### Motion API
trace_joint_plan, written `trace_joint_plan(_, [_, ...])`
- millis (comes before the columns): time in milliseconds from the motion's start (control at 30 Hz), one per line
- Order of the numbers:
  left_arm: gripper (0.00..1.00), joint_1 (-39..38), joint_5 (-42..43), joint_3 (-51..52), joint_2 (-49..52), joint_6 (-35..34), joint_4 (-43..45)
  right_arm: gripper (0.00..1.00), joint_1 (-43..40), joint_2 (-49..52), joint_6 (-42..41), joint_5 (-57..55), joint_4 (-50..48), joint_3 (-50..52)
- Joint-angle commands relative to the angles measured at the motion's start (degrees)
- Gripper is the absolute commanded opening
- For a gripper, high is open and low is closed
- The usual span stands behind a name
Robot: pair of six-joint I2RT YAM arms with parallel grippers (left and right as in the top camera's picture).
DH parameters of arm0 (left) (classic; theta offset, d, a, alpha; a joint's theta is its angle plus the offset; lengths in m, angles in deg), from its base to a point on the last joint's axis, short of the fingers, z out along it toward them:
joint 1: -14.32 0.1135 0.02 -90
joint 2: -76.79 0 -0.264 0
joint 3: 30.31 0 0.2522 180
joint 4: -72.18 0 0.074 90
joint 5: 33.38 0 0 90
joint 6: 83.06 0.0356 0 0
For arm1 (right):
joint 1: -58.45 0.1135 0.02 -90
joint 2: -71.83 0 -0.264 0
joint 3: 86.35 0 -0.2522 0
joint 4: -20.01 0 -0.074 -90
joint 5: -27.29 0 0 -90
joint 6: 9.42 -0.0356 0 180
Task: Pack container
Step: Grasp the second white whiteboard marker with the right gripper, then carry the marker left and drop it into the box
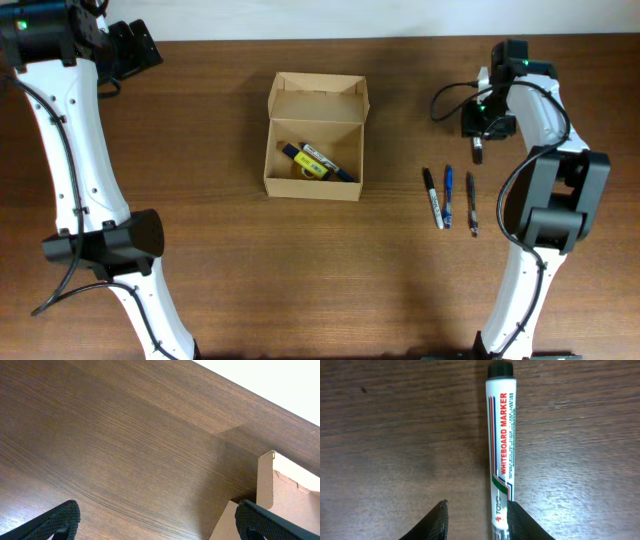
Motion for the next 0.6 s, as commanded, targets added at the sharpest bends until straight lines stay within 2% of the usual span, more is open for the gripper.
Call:
trace_joint_plan(0, [1.0, 0.3, 0.6, -1.0, 0.0, 0.7, 0.0, 0.38, -0.4, 1.5, -0.8, -0.6, -0.5, -0.2])
trace_joint_plan(300, [1.0, 0.3, 0.6, -1.0, 0.0, 0.7, 0.0, 0.38, -0.4, 3.9, -0.7, -1.2, -1.0, -0.2])
trace_joint_plan(433, [1.0, 0.3, 0.6, -1.0, 0.0, 0.7, 0.0, 0.24, -0.4, 4.7, -0.7, -1.2, -0.7, -0.2])
trace_joint_plan(567, [1.0, 0.3, 0.6, -1.0, 0.0, 0.7, 0.0, 0.04, -0.4, 4.7, -0.8, -1.2, -0.8, -0.2])
